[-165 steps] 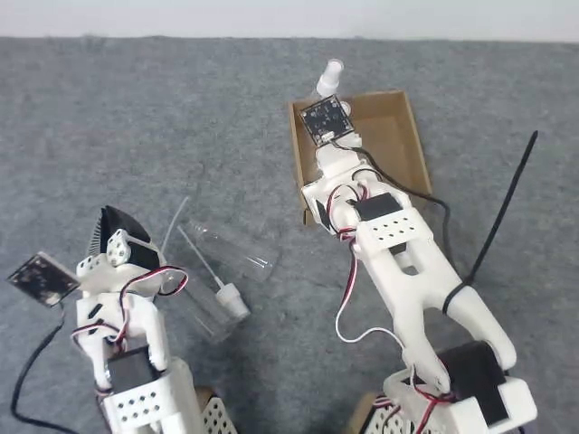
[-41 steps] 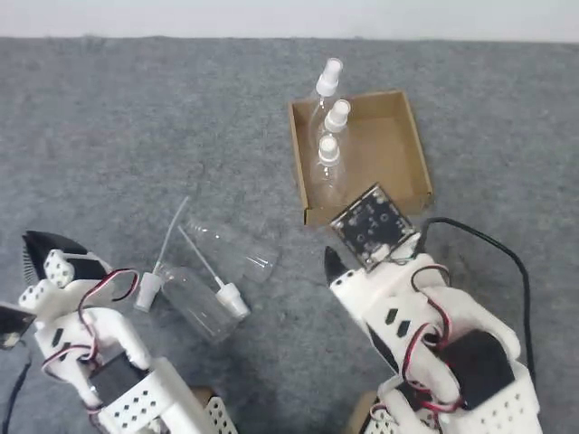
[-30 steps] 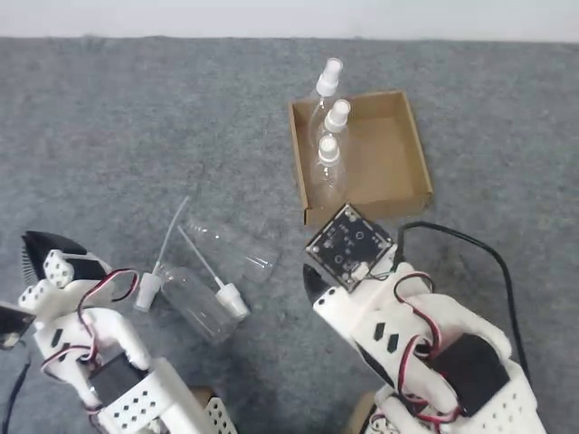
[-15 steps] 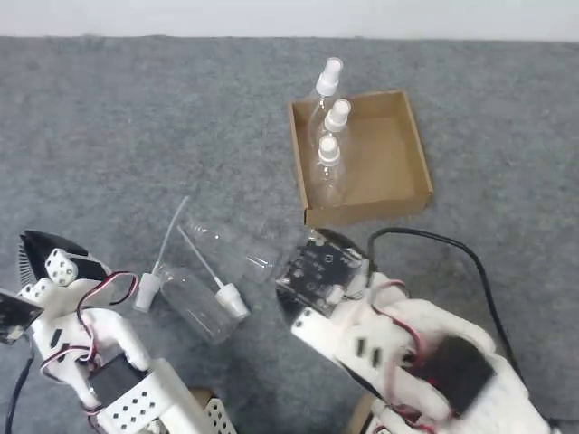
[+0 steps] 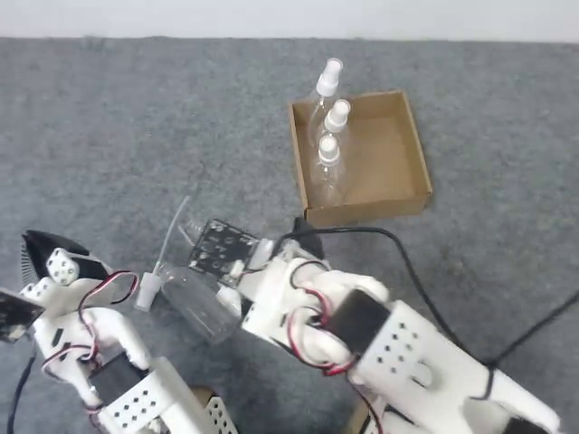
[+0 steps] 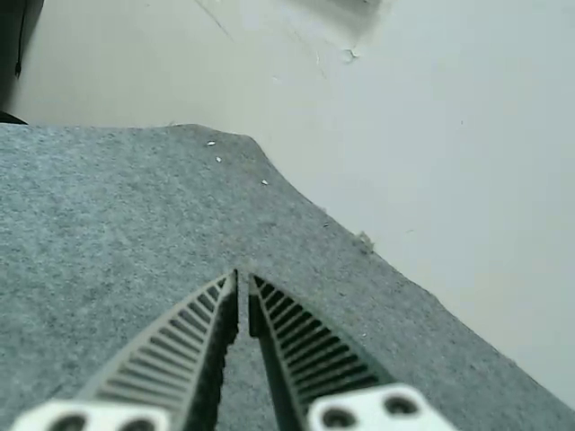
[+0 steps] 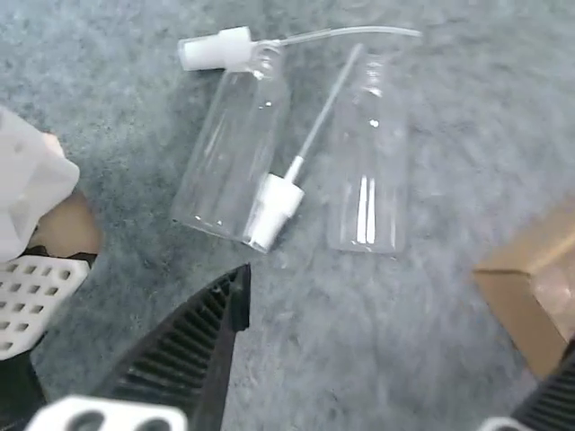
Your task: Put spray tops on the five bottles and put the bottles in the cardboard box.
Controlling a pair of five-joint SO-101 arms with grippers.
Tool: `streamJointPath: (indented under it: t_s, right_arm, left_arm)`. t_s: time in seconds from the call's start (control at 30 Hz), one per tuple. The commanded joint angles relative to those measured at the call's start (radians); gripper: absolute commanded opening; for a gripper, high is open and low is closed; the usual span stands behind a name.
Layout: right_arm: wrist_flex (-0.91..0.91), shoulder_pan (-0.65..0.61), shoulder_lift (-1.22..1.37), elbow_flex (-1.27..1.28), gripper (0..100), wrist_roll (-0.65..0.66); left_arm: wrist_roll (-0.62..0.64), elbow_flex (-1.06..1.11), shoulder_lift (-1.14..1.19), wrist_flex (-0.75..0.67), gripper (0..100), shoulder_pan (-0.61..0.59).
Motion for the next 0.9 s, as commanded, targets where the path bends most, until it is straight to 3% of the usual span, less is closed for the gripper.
streamJointPath:
  t_s: [0.0, 0.43, 0.87]
  right_arm:
    - [-0.07, -0.025, 0.076, -0.009, 45.2, 0.014]
    - [-0.272, -0.024, 0.354, -0.008, 45.2, 0.014]
    - [-0.303, -0.021, 0.478, -0.014, 45.1, 0.092]
  left_arm:
    - [-0.012, -0.013, -0.018, -0.031, 1, 0.0]
    - [-0.012, -0.013, -0.018, -0.031, 1, 0.0]
    - [-0.012, -0.013, -0.017, -0.031, 1, 0.003]
